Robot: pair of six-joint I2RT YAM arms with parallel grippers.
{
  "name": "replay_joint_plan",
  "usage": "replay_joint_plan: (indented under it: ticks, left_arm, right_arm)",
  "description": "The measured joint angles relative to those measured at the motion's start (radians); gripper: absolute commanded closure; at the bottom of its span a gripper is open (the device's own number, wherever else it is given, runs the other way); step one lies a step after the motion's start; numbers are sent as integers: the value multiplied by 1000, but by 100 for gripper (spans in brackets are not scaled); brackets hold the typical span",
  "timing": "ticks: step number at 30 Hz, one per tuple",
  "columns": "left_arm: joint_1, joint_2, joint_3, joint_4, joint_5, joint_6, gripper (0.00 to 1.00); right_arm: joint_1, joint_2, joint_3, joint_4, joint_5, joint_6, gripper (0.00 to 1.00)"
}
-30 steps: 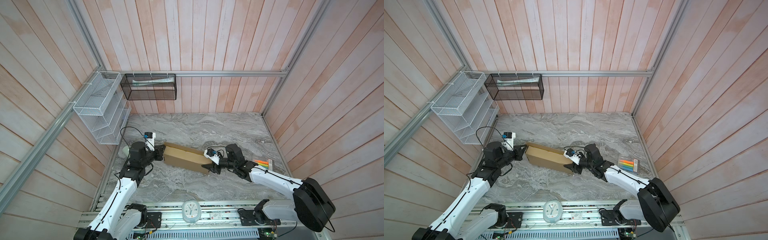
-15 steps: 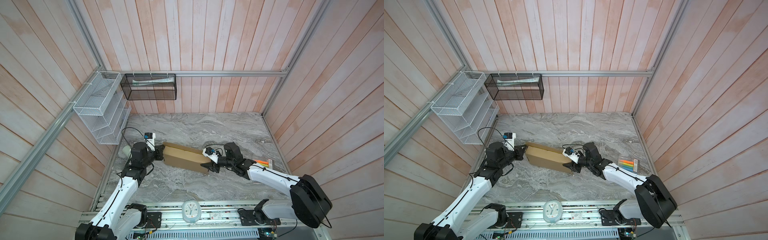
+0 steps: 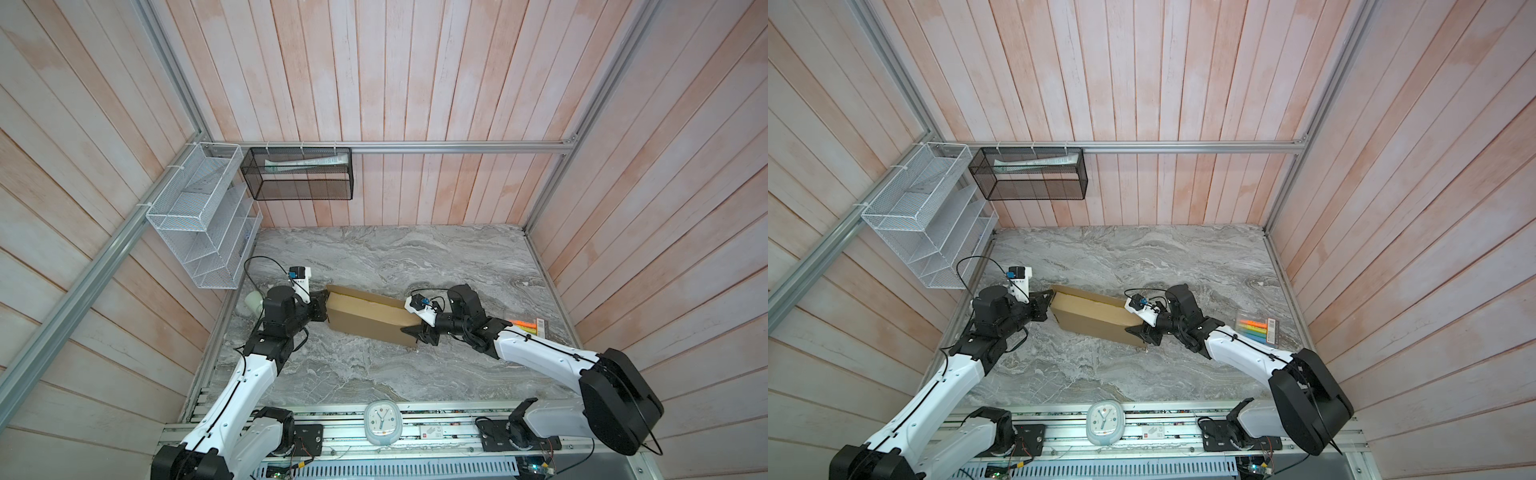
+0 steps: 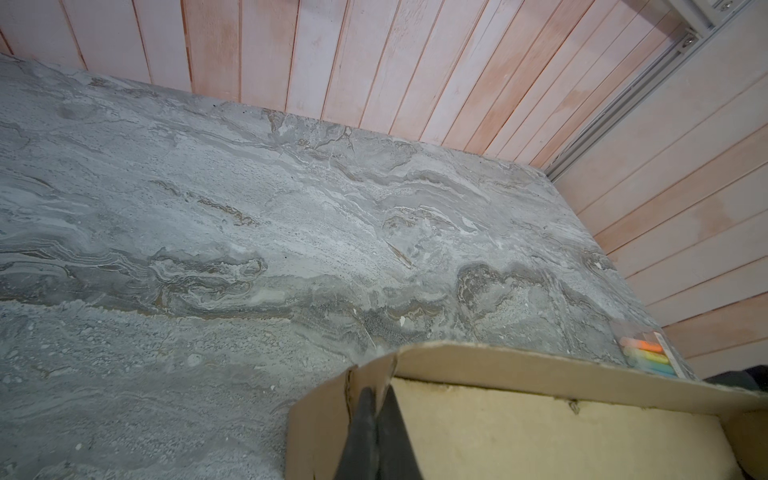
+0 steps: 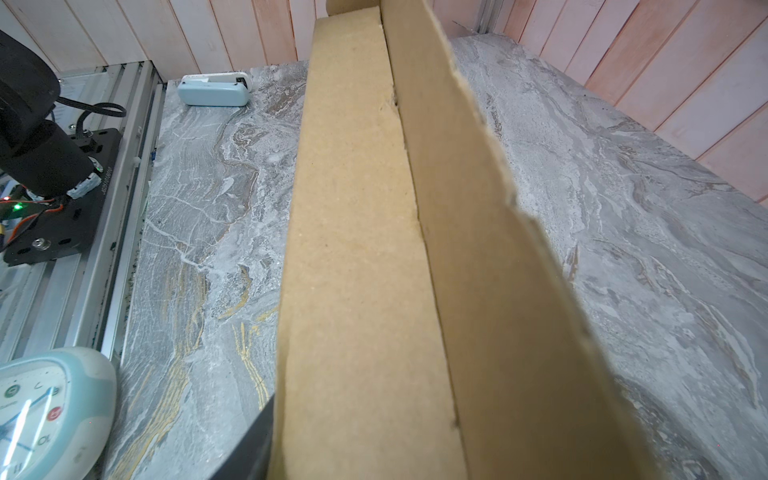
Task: Fold the paper box
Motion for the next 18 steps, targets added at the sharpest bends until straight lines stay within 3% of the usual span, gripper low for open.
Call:
replay_joint_plan:
  ticks: [13, 18]
  left_arm:
    - [0, 0, -19, 34, -7, 0, 100]
    - [-2, 0, -35, 66, -15, 0, 100]
  right_arm:
    - [0, 8, 0, 22, 12, -21, 44]
    - [0, 8, 0, 22, 12, -26, 52]
